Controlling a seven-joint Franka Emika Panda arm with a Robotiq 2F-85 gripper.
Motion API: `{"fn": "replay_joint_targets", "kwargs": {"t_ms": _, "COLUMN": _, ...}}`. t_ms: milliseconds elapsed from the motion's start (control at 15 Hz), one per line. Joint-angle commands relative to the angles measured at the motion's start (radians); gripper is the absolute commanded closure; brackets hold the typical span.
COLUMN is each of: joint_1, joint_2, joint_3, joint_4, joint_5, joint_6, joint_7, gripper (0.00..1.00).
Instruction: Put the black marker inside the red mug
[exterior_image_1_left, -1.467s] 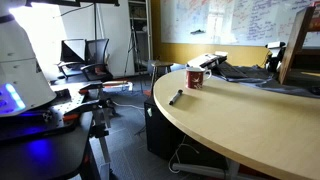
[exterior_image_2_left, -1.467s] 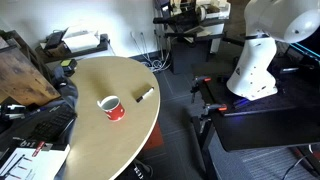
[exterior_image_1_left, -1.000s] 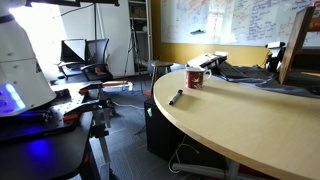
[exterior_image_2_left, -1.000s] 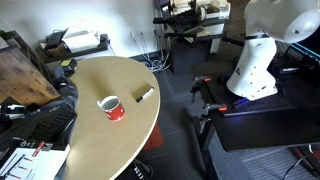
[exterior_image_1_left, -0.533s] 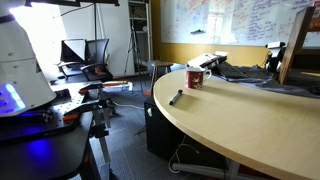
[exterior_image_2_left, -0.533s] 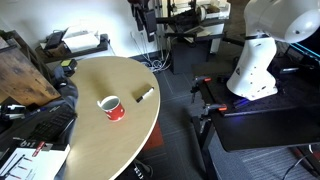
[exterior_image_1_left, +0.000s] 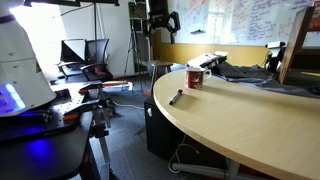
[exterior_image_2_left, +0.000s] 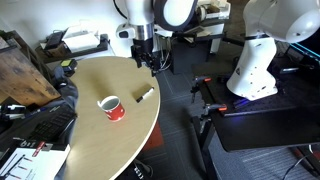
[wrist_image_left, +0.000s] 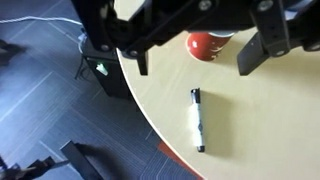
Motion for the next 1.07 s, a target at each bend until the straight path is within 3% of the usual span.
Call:
{"fn": "replay_joint_targets", "kwargs": {"t_ms": 0, "joint_1": -0.014, "joint_2": 0.022, "joint_3": 0.017, "joint_4": 0.005, "joint_5": 0.001, "joint_6": -0.002, "joint_7": -0.005, "gripper": 0.00}}
{"fn": "replay_joint_targets", "kwargs": {"t_ms": 267, "joint_1": -0.015, "joint_2": 0.056, "joint_3": 0.019, "joint_4": 0.035, "joint_5": 0.000, "joint_6": -0.004, "joint_7": -0.038, "gripper": 0.00}}
{"fn": "replay_joint_targets", "kwargs": {"t_ms": 467, "joint_1": -0.025, "joint_2": 0.177, "joint_3": 0.018, "joint_4": 0.112, "joint_5": 0.120, "joint_6": -0.024, "joint_7": -0.212, "gripper": 0.00}}
{"fn": "replay_joint_targets", "kwargs": {"t_ms": 667, "joint_1": -0.086, "joint_2": 0.339, "joint_3": 0.048, "joint_4": 0.222, "joint_5": 0.186, "joint_6": 0.002, "joint_7": -0.325, "gripper": 0.00}}
{"fn": "replay_joint_targets", "kwargs": {"t_ms": 1000, "joint_1": -0.209, "joint_2": 0.545, "joint_3": 0.125, "joint_4": 0.407, "joint_5": 0.209, "joint_6": 0.013, "joint_7": -0.322, "gripper": 0.00}}
